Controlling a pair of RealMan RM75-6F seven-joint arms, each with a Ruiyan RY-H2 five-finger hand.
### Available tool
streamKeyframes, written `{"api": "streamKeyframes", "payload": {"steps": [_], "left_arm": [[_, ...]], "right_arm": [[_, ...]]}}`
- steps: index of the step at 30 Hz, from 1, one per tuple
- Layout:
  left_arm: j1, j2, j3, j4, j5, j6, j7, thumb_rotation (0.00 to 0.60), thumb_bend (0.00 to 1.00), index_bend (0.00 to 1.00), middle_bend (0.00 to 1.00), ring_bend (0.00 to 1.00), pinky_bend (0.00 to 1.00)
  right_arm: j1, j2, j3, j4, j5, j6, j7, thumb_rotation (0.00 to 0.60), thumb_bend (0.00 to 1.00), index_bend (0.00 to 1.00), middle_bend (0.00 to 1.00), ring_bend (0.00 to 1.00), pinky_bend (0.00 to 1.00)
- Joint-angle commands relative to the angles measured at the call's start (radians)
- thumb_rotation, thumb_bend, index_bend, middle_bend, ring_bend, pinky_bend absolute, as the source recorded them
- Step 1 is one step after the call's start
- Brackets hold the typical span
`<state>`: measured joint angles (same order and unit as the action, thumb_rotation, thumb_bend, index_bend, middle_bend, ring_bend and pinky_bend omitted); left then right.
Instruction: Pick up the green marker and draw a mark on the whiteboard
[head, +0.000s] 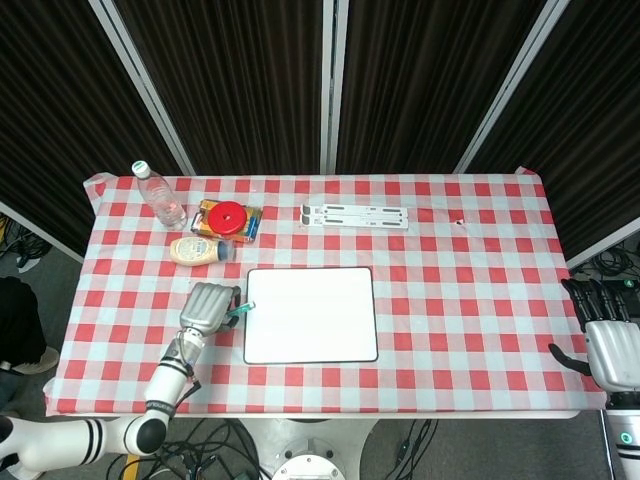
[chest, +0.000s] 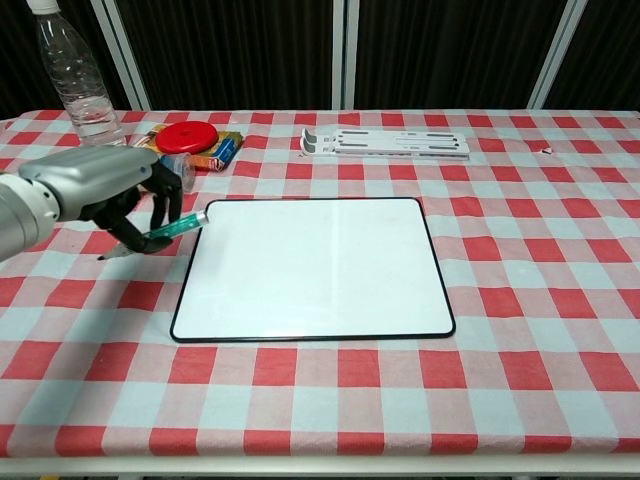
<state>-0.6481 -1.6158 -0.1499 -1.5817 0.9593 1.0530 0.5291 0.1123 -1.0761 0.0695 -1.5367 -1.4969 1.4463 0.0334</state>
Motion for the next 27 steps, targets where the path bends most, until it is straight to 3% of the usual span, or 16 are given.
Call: {"api": "streamKeyframes", "payload": {"steps": [1,7,11,18,27], "left_arm": [[-0.046,0.034,-0.061,0.004,0.188,-0.171,-0.325,0.6,0.48,0.56,0.57,0.78,0.89],[-0.125,-0.054,-0.056,0.193,0.43,-0.197,-0.585,0.6,0.48,0.56,0.57,0.74,0.87],[-0.182,-0.099,-0.034,0.326,0.521,-0.206,-0.668,0.6,0.48,0.55,0.56,0.73,0.87],[-0.246,-0.176,0.017,0.559,0.612,-0.195,-0.815,0.6,0.49,0.55,0.56,0.73,0.86],[-0.265,-0.252,0.055,0.74,0.634,-0.154,-1.011,0.6,0.49,0.55,0.56,0.73,0.86]], "right_arm": [[0.007,0.005,0.0,-0.009,-0.008,-0.005,-0.006,0.6,0.09,0.0,0.1,0.0,0.0],[0.014,0.015,0.001,-0.034,-0.018,-0.008,-0.027,0.6,0.1,0.0,0.11,0.0,0.0],[0.014,0.019,0.0,-0.045,-0.012,-0.012,-0.036,0.6,0.1,0.0,0.11,0.0,0.0],[0.007,0.018,-0.001,-0.06,-0.003,-0.006,-0.046,0.6,0.1,0.0,0.11,0.0,0.0],[0.002,0.018,-0.003,-0.083,0.008,-0.008,-0.076,0.6,0.1,0.0,0.11,0.0,0.0]]}}
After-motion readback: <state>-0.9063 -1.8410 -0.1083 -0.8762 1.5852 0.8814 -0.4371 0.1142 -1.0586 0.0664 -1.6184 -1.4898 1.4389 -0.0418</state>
